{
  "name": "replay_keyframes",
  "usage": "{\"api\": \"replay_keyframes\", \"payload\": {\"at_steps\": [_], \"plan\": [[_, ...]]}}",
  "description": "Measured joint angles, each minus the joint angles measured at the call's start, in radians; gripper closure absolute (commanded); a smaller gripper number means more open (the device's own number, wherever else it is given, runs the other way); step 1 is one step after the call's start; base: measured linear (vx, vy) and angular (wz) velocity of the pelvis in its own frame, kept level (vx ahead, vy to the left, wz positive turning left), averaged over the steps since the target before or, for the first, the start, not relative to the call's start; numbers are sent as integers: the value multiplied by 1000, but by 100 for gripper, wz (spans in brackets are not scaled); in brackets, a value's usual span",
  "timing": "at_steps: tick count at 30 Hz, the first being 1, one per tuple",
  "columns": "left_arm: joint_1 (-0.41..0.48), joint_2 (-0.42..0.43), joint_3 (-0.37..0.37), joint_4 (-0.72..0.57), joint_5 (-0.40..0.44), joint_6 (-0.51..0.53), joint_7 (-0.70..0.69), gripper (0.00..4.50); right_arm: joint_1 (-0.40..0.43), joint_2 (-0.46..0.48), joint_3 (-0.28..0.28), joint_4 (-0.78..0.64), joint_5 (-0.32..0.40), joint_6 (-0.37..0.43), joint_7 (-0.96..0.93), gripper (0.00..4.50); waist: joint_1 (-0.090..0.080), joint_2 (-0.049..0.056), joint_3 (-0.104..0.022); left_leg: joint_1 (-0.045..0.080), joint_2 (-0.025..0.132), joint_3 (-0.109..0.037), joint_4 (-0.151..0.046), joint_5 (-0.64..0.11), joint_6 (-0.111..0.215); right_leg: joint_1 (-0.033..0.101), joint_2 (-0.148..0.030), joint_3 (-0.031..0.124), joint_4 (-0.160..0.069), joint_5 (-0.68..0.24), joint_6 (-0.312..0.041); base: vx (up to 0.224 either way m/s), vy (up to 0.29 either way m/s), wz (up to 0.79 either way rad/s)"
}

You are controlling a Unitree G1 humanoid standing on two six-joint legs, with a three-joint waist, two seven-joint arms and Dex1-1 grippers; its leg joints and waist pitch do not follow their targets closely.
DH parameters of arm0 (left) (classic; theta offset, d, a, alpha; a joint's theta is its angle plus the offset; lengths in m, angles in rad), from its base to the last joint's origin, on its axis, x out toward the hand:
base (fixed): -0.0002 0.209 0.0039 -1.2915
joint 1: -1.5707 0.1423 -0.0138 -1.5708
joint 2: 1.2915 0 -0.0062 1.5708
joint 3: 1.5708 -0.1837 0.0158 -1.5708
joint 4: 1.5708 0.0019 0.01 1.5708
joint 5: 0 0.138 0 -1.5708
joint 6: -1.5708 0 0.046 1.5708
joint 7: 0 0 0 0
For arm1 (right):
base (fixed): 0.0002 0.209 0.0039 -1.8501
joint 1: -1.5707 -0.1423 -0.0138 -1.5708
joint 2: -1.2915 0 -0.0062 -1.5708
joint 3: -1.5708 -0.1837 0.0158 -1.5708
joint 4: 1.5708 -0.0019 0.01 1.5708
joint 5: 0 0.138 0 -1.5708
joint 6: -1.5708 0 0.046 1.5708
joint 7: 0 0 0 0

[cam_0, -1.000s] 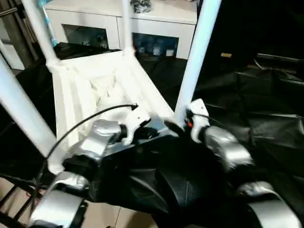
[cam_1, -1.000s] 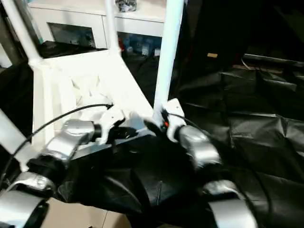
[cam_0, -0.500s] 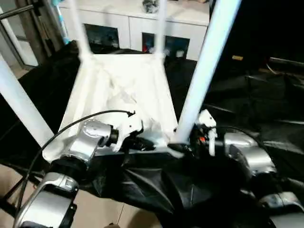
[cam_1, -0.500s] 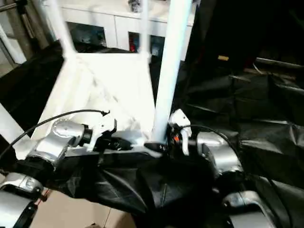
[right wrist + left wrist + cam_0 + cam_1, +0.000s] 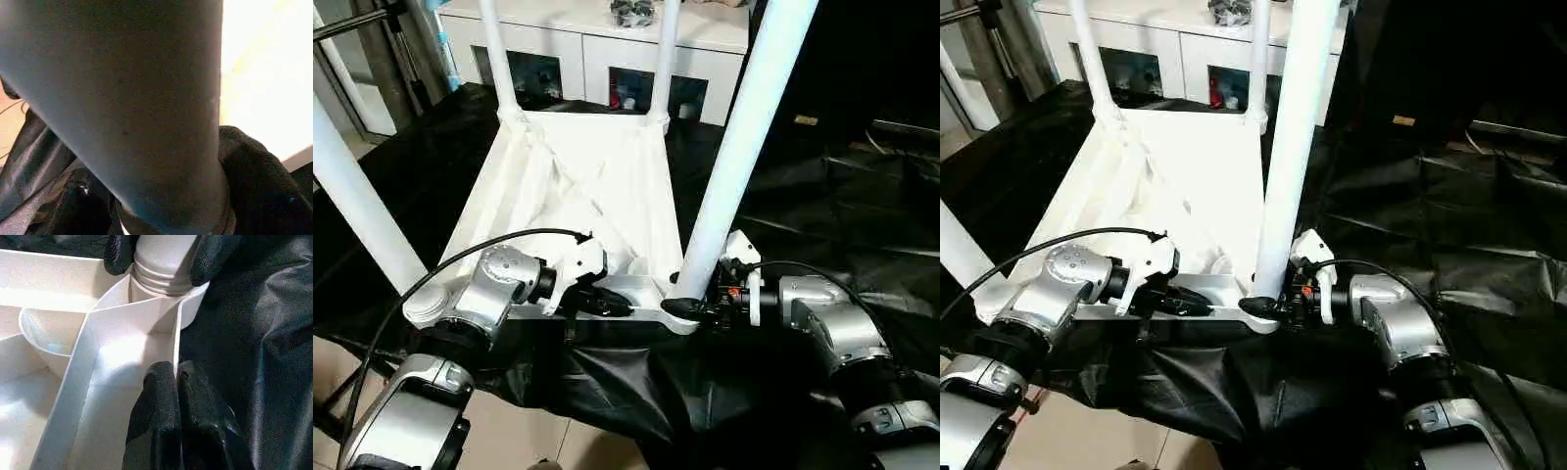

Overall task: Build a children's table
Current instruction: Rotate leg to tighten

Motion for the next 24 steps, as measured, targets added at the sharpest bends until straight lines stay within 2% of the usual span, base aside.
{"api": "replay_keyframes", "payload": {"at_steps": [2, 7, 13, 14, 16, 18, 20, 24], "plan": [[-6, -8, 16, 14, 11, 12, 68, 450, -16, 60, -35, 41, -19, -23, -127, 184, -11, 0, 0, 1, 0, -1, 2, 1, -1, 1, 0, 1, 3, 0, 0, 0, 0, 0], [-13, -59, 27, 18, 31, 64, 204, 450, -67, 127, -78, 131, -35, -43, -358, 188, -40, -1, 0, 2, 0, -3, 3, 1, -1, 2, 0, 3, 3, -3, 5, 0, 0, 0], [-10, -109, 43, -4, 56, 116, 349, 450, -150, 231, -134, 252, -54, -78, -640, 188, -56, 1, -1, 3, -1, -4, 3, 1, -1, 2, 0, 2, 3, -3, 5, 0, 0, 0], [-7, -115, 43, -12, 58, 124, 360, 450, -154, 234, -138, 263, -55, -90, -653, 153, -57, 1, -2, 2, -1, -4, 3, 1, -1, 2, 0, 2, 3, -3, 5, 0, 0, 0], [-4, -121, 43, -22, 60, 130, 368, 450, -154, 236, -145, 272, -58, -105, -655, 119, -55, 3, -3, 2, -1, -3, 2, 1, -1, 3, 0, 3, 3, -3, 4, 0, 0, 0], [-4, -122, 43, -23, 61, 130, 369, 450, -154, 236, -145, 272, -67, -108, -641, 113, -54, 3, -3, 2, -1, -3, 1, 1, -1, 3, 0, 2, 3, 0, 0, 0, 0, 0], [-4, -122, 42, -24, 61, 128, 365, 450, -153, 226, -142, 272, -74, -113, -613, 82, -52, 3, -2, 2, -1, -3, 0, 1, -1, 2, 0, 2, 3, 0, 0, 0, 0, 0], [-2, -109, 42, -28, 59, 116, 322, 450, -141, 195, -119, 258, -72, -128, -513, 82, -51, 3, -2, 1, -1, -3, -1, 1, -1, 1, 0, 2, 2, 0, 1, 0, 0, 0]]}}
